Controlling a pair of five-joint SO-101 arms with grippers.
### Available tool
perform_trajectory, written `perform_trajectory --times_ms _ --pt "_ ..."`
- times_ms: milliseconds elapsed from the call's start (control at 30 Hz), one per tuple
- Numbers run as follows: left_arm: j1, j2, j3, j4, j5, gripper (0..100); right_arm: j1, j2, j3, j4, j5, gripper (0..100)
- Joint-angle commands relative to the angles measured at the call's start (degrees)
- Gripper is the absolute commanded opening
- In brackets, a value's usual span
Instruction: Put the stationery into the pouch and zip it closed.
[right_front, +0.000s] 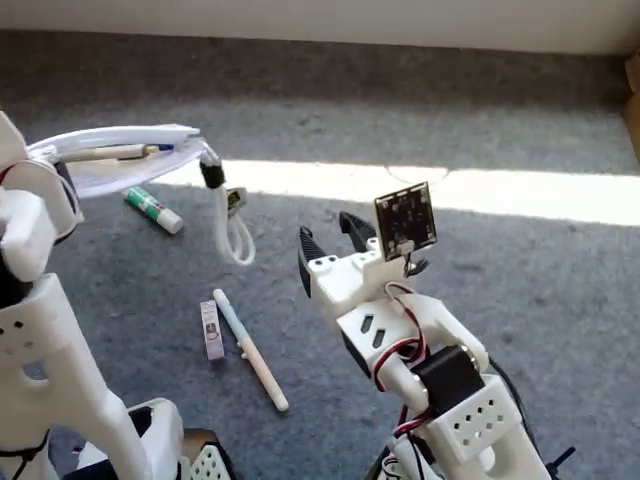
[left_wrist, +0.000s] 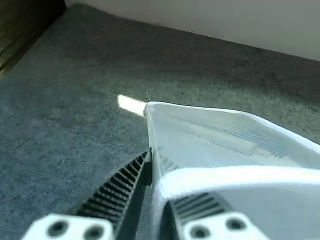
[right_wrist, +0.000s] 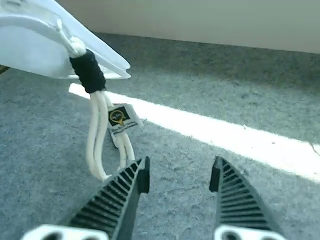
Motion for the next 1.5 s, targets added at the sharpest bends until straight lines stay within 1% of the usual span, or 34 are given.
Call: perform_trajectory --times_ms 0,167,300,467,800,900,1033,1133,1267,1467 --pt "-7.43 -0.57 -0.66 0.18 -3.34 1 -1.19 -0.92 0.92 0.04 -0.26 19.1" --pt "-16.31 -0.57 3.65 -0.18 -3.69 1 -4.53 4.7 1.19 0.04 -0.44 19.1" --pt "-19.12 -0.57 7.34 -0.26 -5.19 1 -6.99 13.32 1.19 0.04 -0.44 19.1" --pt "-19.3 -0.57 14.37 -3.52 -5.63 1 -12.18 21.14 0.4 0.04 -0.26 19.1" --pt "-18.95 -0.57 26.86 -7.74 -5.27 1 -19.38 36.53 -10.59 0.22 -0.26 19.1" --pt "-18.86 -0.66 30.02 -8.97 -5.19 1 -20.18 43.21 -15.52 0.22 0.35 19.1" --pt "-18.86 -0.66 32.92 -10.9 -3.52 1 -20.18 51.91 -21.23 0.22 3.96 19.1" --pt "-18.24 -0.66 33.27 -10.81 -3.34 1 -20.26 57.01 -24.04 0.22 4.13 19.1" --pt "-15.96 -0.66 33.45 -10.81 -3.34 1 -20.26 61.93 -26.42 0.22 4.22 19.1" --pt "-15.34 -0.66 33.45 -10.81 -3.25 1 -22.73 66.95 -29.49 0.04 4.22 19.1"
